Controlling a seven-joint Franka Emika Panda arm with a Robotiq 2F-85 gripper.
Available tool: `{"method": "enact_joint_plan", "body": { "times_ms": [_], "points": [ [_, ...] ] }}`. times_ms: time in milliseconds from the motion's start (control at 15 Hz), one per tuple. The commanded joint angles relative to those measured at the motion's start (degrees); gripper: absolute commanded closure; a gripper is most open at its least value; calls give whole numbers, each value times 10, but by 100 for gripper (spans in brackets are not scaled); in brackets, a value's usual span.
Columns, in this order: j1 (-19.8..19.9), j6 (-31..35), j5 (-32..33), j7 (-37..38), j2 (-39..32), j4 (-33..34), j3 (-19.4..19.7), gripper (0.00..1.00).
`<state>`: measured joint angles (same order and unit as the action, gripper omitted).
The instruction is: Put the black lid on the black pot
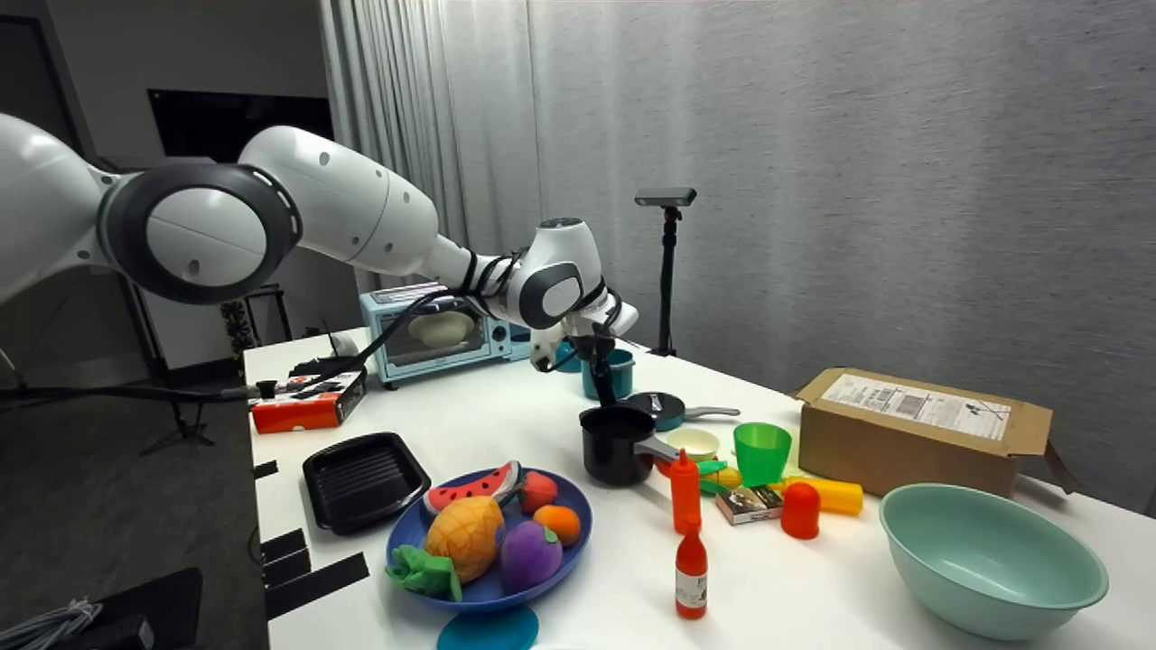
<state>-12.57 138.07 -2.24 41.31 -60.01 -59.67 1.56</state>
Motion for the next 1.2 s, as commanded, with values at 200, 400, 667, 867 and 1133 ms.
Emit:
{"method": "enact_joint_plan", "body": {
  "times_ms": [200,400,667,867,1133],
  "points": [
    [2,-37,-5,-15,-50,88,1,0],
    [4,-85,-7,-17,-58,107,-3,0],
    [1,-104,3,-15,-64,129,6,34],
    [-1,-104,10,-22,-67,141,9,58],
    [2,-110,8,-35,-70,151,7,88]
  ]
}}
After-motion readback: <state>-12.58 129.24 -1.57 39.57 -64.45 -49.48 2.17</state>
